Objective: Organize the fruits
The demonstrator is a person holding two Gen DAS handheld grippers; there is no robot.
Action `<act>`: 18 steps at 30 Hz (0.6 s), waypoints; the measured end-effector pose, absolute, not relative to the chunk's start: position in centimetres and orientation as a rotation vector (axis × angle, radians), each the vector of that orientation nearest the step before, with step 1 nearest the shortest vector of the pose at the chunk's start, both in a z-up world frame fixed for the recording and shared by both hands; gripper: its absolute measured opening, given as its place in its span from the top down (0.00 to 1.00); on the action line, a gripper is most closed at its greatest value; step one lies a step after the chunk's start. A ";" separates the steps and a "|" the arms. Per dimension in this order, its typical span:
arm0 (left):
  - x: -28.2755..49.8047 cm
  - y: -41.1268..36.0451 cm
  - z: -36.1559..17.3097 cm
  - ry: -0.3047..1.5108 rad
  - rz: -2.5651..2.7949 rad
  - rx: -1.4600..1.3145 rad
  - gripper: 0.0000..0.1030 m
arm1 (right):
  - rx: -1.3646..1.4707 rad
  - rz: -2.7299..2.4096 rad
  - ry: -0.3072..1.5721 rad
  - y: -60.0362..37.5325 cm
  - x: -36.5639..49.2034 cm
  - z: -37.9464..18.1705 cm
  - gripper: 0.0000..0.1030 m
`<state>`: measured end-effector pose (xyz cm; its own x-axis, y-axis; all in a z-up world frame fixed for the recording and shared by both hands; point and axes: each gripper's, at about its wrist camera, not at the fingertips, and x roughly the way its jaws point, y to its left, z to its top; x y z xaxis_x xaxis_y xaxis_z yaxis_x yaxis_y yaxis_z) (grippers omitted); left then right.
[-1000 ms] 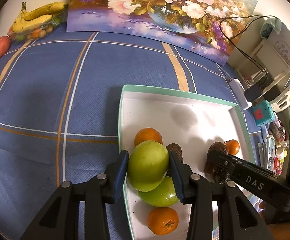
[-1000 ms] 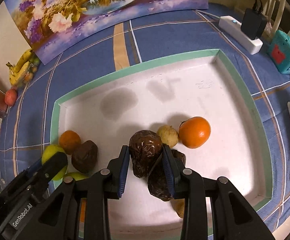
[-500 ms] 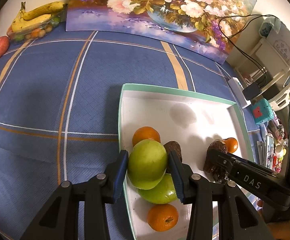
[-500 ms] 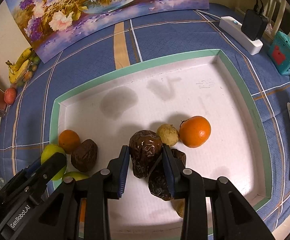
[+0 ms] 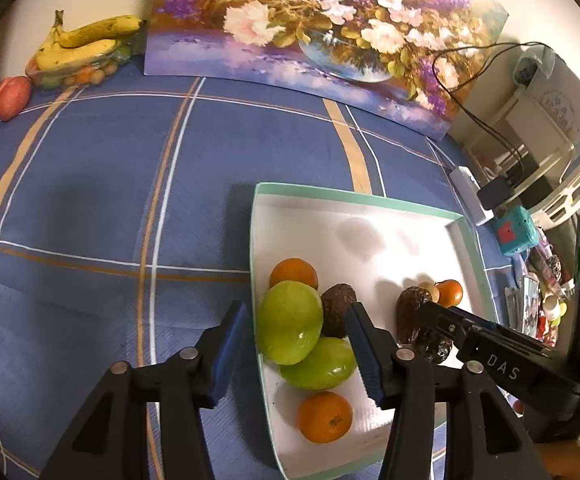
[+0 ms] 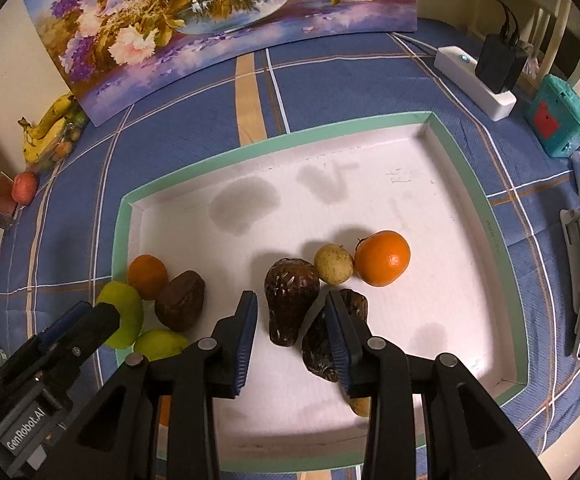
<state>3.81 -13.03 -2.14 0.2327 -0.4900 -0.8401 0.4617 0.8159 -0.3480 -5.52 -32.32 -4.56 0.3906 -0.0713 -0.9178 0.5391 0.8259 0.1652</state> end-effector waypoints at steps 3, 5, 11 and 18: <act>4.1 -12.4 -2.1 1.173 -0.608 -0.026 0.31 | 0.474 -0.410 1.108 -32.0 -5.7 -4.2 0.65; 4.3 -11.8 -2.2 1.173 -0.555 -0.009 0.23 | 0.467 -0.416 1.108 -31.9 -5.7 -4.1 0.59; 5.1 -9.5 -2.6 1.150 -0.391 0.072 0.00 | 0.413 -0.434 1.107 -31.0 -5.8 -3.7 0.35; 5.3 -8.0 -2.5 1.118 -0.337 0.153 0.00 | 0.389 -0.450 1.083 -29.9 -5.8 -3.4 0.15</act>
